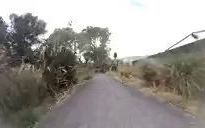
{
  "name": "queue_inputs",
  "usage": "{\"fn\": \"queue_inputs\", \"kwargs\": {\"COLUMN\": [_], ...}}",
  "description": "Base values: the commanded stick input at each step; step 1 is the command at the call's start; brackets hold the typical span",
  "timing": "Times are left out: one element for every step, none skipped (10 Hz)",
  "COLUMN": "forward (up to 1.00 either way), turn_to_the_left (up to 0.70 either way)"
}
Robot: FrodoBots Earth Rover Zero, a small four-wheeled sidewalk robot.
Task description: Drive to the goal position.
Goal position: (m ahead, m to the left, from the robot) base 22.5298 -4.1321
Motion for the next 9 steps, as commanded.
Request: {"fn": "queue_inputs", "kwargs": {"forward": [1.0,1.0,1.0,1.0,1.0,1.0,1.0,1.0,1.0], "turn_to_the_left": [0.0,0.0,0.0,0.0,0.0,0.0,0.0,0.0,0.0]}}
